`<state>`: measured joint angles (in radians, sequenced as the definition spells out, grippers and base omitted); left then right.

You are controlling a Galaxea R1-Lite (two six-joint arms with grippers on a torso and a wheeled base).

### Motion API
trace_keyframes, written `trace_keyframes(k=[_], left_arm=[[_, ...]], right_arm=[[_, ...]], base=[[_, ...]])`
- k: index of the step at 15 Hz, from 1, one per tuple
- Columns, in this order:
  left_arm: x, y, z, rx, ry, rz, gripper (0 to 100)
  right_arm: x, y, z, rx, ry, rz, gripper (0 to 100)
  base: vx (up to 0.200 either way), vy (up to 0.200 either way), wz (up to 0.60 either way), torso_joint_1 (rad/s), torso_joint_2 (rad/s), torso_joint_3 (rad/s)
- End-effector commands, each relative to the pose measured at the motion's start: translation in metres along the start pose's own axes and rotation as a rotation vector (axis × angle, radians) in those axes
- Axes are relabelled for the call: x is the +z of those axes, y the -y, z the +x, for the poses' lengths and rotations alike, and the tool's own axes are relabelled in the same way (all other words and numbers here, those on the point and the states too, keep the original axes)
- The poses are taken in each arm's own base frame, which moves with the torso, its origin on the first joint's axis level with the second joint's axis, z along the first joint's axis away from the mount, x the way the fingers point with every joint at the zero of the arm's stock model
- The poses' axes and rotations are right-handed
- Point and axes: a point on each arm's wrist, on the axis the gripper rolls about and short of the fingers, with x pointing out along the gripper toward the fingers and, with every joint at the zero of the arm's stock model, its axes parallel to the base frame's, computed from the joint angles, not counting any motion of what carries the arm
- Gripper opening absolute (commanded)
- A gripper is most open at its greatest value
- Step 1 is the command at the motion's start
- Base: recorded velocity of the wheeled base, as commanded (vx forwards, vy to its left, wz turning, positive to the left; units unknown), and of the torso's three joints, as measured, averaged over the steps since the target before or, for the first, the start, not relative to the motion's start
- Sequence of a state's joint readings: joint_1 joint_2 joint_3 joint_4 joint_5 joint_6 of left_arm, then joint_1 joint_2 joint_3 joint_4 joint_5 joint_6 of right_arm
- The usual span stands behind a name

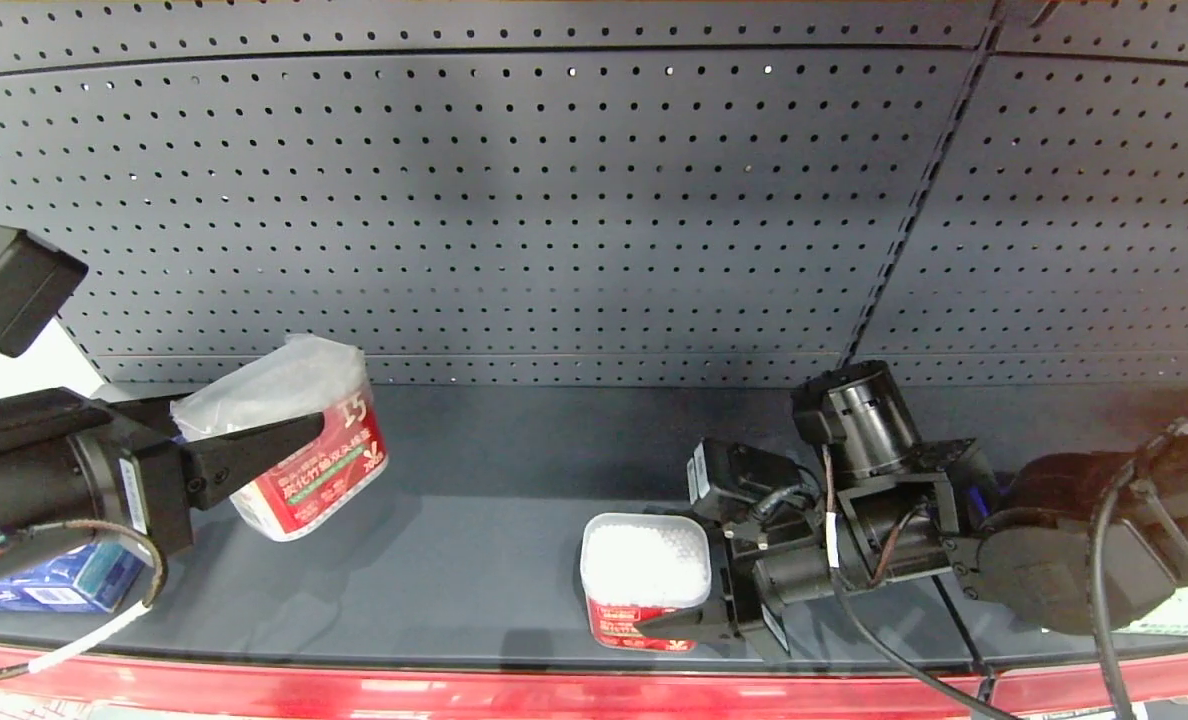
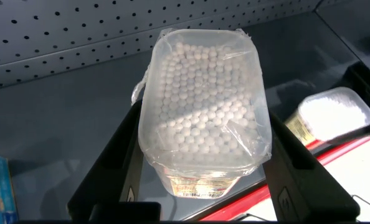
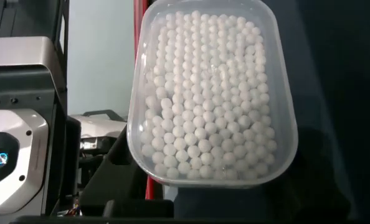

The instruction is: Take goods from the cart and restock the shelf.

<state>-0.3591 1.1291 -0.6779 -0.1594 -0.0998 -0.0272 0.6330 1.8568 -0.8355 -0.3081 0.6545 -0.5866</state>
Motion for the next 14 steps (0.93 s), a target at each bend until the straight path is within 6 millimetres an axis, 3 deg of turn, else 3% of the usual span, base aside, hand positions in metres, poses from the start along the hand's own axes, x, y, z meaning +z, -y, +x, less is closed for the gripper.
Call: trace_keyframes(k=[1,14], left_arm=[[0.0003,0.0001,-0.0009,0.0,0.004,0.0,0],[0.0003,0.0001,-0.0009,0.0,0.004,0.001,0]], right_arm=[[-0.0049,-0.004,-0.0005,0.01,-0.013,0.013,0],[-0.0104,-0.0058,0.0014,0.041,-0.014,-0.002,0]], base=[[0.0,0.0,0.0,0.0,0.0,0.0],[0.0,0.0,0.0,0.0,0.0,0.0]])
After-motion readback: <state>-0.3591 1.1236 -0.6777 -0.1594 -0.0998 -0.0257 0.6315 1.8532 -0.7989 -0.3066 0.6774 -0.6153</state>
